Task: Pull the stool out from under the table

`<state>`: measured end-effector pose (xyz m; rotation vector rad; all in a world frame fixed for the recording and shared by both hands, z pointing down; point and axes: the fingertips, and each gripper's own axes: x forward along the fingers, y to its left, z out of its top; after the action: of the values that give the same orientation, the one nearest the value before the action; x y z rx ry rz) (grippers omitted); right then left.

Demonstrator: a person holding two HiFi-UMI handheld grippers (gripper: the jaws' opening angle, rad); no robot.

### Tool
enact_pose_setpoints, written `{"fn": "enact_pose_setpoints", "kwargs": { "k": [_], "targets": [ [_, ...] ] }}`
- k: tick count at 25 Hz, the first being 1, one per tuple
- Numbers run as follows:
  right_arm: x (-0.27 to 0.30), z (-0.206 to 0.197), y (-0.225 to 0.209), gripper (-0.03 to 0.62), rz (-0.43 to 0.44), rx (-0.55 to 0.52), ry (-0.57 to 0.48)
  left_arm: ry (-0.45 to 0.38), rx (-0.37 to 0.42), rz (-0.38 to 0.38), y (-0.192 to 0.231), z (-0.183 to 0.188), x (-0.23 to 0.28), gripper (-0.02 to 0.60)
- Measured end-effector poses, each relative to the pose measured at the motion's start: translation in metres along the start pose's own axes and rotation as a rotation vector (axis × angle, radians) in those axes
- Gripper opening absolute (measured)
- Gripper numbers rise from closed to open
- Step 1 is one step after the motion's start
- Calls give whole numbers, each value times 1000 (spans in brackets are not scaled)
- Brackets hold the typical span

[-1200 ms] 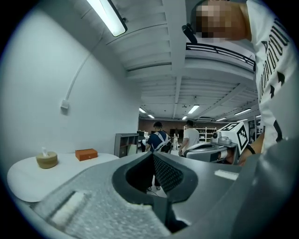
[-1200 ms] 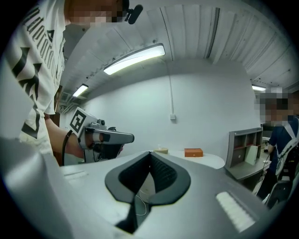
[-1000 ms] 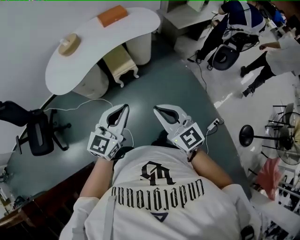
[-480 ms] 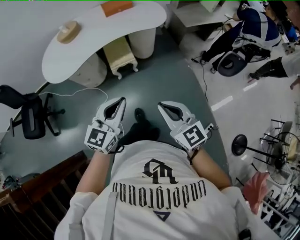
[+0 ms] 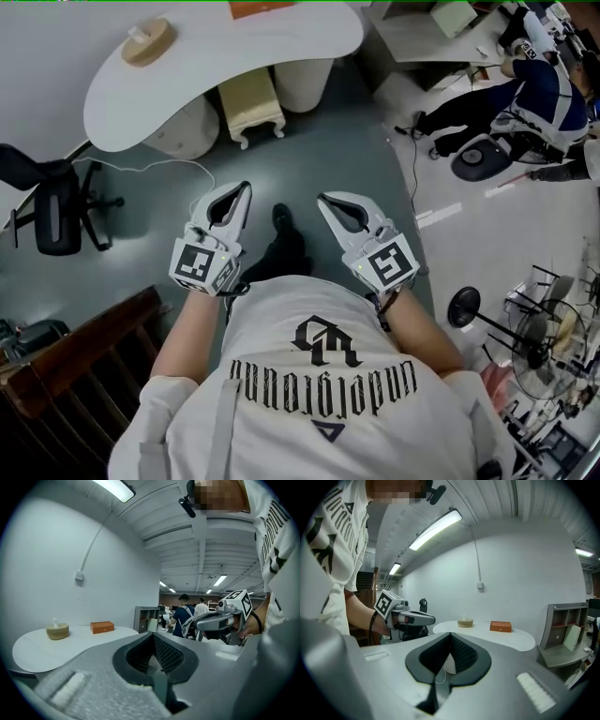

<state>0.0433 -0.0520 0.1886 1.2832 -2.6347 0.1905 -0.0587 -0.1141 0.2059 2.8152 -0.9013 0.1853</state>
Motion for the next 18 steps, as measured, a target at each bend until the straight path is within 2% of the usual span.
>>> {"fn": "enact_pose_setpoints", "kwargs": {
  "k": [11, 18],
  "targets": [
    [104, 20, -69, 3, 76, -10, 8, 1, 5, 71, 100, -2, 63, 8],
    [144, 7, -100, 3, 137, -96, 83, 39, 19, 82, 131, -10, 89, 8]
  ]
}}
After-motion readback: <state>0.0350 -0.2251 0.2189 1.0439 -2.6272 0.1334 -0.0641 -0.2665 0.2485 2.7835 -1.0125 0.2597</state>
